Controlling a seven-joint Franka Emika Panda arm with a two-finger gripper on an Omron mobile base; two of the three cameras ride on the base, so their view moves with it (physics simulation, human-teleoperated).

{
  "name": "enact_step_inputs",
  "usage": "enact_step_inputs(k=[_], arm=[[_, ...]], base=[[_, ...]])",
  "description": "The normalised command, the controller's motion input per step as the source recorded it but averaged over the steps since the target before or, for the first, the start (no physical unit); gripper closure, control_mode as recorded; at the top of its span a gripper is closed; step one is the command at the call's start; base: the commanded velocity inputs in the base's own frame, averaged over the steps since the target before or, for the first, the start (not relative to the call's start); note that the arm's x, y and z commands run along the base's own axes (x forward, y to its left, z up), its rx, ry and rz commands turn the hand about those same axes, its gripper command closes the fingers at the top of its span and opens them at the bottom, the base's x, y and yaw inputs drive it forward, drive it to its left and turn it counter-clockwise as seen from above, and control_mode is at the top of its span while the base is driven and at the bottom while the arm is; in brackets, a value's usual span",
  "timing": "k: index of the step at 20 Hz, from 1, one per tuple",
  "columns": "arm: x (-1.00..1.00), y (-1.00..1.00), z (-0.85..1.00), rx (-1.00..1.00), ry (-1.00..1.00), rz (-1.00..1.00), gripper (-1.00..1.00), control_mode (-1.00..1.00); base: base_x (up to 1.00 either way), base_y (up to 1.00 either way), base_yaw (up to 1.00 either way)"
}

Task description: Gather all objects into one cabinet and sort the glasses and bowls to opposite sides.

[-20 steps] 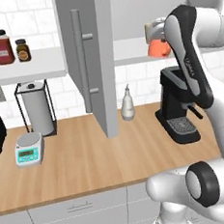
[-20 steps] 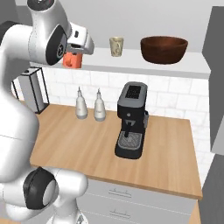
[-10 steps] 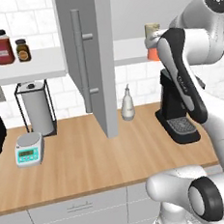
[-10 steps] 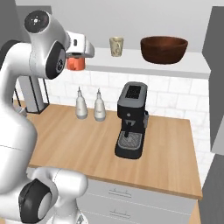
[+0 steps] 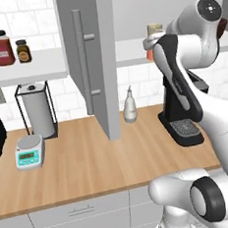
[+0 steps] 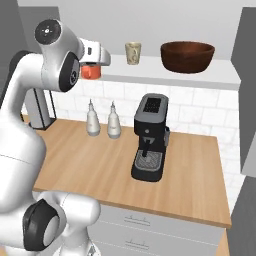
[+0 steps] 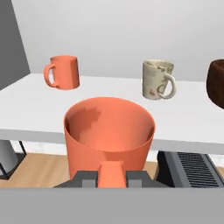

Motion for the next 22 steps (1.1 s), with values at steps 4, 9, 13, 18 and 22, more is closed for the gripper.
enact_step_inputs(k=[4, 9, 13, 18, 22], arm=[[0.23, 0.02, 0.0, 0.0, 0.0, 0.0, 1.0, -1.0], [0.31, 0.06, 0.0, 0.0, 0.0, 0.0, 1.0, -1.0], [0.5, 0.2, 0.0, 0.0, 0.0, 0.0, 1.0, -1.0], [0.76, 0.11, 0.02, 0.02, 0.01, 0.0, 1.0, -1.0], [0.83, 0.0, 0.07, 0.02, 0.0, -0.01, 1.0, -1.0]], base=[[0.0, 0.0, 0.0], [0.0, 0.0, 0.0], [0.0, 0.0, 0.0], [0.0, 0.0, 0.0], [0.0, 0.0, 0.0]])
